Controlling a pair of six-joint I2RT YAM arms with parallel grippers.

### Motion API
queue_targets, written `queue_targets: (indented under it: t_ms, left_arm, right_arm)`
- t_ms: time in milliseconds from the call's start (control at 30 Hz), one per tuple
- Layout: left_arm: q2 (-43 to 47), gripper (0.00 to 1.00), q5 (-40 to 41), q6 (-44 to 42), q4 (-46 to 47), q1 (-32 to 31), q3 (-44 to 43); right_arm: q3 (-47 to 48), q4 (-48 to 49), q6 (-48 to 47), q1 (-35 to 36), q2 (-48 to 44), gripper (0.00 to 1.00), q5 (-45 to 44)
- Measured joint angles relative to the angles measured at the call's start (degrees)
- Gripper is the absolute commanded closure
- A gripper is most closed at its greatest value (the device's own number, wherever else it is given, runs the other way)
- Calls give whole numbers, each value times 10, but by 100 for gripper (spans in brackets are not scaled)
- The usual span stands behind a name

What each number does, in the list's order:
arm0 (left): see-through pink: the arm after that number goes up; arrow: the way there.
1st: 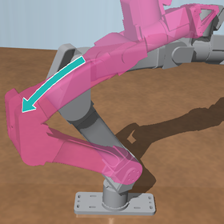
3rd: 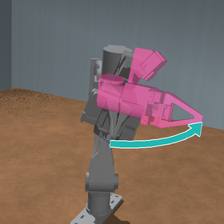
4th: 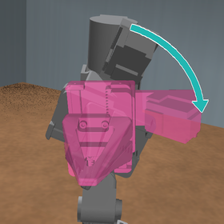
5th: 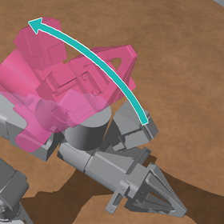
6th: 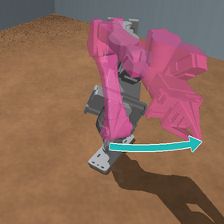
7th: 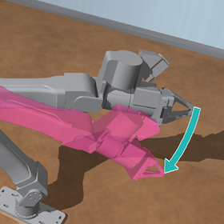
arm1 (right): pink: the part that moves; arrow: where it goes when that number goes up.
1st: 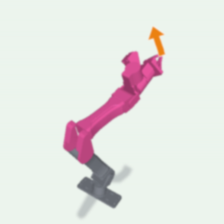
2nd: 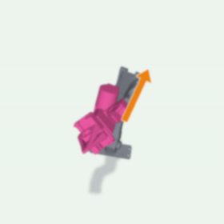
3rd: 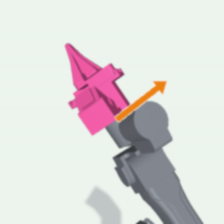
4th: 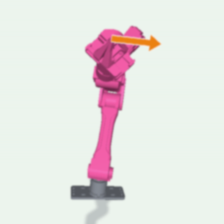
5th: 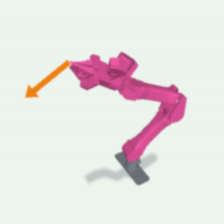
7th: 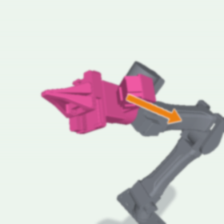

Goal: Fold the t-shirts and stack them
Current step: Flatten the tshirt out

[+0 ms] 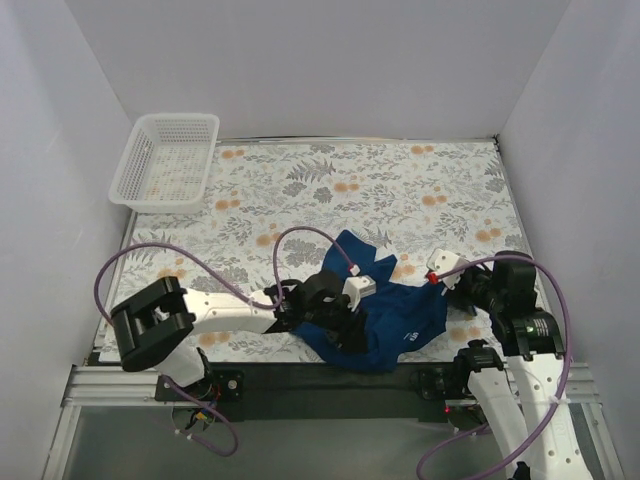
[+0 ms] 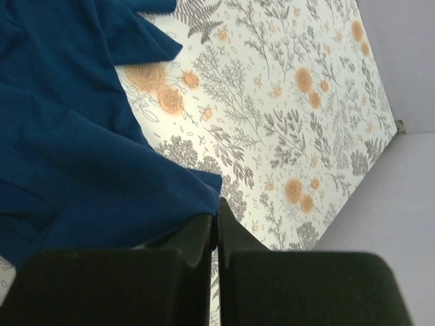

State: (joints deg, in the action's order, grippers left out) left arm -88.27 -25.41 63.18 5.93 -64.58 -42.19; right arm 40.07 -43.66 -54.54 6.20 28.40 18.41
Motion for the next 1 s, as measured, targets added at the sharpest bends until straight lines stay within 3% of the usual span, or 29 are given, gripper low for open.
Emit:
queue_targets:
  t_ms: [100,267,367,700,1000]
  left_arm:
    - [77,32,64,9,-29,-4,27]
    - [263,30,181,0,-52,2,32]
    - [306,30,233,-2,-81,3,37]
    - [245,28,299,16,-176,4,75]
    - [191,28,205,-6,-192,0,73]
  right_arm:
    - [-16,-1,-10,-8,-20,99,-14]
    - [-25,7,-9,-9,11,99,-29]
    - [-27,28,3,-10,47,99,-35]
    - [-11,96,78,-21,138,99,-52]
    - [43,121,140,-52,185,99,-19]
